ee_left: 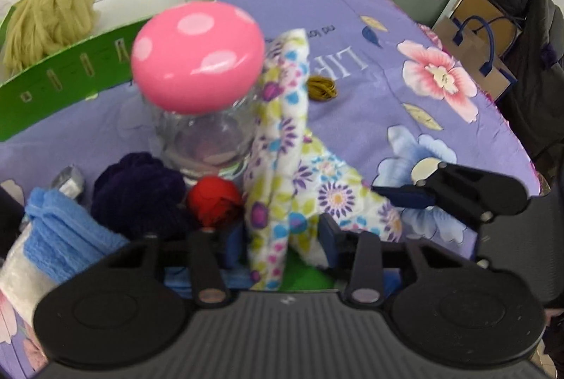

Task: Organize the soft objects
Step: 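Carry the floral oven mitt into the green box and release it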

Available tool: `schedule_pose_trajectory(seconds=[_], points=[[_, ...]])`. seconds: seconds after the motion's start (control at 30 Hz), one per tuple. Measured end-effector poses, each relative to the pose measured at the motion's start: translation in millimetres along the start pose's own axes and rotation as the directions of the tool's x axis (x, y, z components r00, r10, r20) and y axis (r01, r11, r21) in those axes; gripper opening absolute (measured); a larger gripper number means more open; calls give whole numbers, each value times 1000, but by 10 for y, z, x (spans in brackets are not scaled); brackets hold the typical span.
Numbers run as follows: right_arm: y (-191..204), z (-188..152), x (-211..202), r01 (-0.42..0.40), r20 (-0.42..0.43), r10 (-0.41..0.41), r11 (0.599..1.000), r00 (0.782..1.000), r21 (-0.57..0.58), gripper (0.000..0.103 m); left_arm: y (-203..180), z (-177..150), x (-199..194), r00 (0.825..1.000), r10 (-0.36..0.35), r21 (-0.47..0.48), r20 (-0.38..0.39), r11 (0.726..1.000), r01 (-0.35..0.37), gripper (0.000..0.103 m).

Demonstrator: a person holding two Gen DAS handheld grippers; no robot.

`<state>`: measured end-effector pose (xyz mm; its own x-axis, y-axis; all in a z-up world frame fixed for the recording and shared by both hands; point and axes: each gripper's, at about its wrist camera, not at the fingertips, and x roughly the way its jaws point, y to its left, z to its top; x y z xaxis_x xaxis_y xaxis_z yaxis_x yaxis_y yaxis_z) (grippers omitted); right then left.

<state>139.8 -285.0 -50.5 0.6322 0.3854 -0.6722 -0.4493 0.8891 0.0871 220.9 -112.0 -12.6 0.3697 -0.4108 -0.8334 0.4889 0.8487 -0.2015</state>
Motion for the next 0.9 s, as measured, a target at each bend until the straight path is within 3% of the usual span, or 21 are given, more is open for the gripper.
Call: schedule_pose_trajectory(seconds=[0.07,0.1,0.23,0.37,0.5,0.67,0.9], points=[[2,-22,-63,-11,18,10,1000,1000,17,22,-24,-37,-81,1000,-23,8,18,1000,23,25],[37,-28,-102,1,22,-1,1000,1000,1,17,-62,-55,-137,999,-22,24,33,999,22,12],[246,-13,-398,99,96,-90,991,991,-88,14,-230,-133,-375,995,-27,81,91,997,20,11],[410,64,-746,229,188,-197,958,962,-170,14,-422,-149,-662,983,-66,123,171,991,46,10],[410,272,-945,258,241,-214,951,947,-172,15,-515,-70,-938,966,-63,154,252,988,24,10],[360,939,-731,251,277,-181,937,944,-244,16,-180,408,-1117,953,-6,99,302,995,-25,10],[187,2053,159,176,215,-102,915,971,-362,17,710,1362,-991,951,117,-22,285,993,-116,10]])
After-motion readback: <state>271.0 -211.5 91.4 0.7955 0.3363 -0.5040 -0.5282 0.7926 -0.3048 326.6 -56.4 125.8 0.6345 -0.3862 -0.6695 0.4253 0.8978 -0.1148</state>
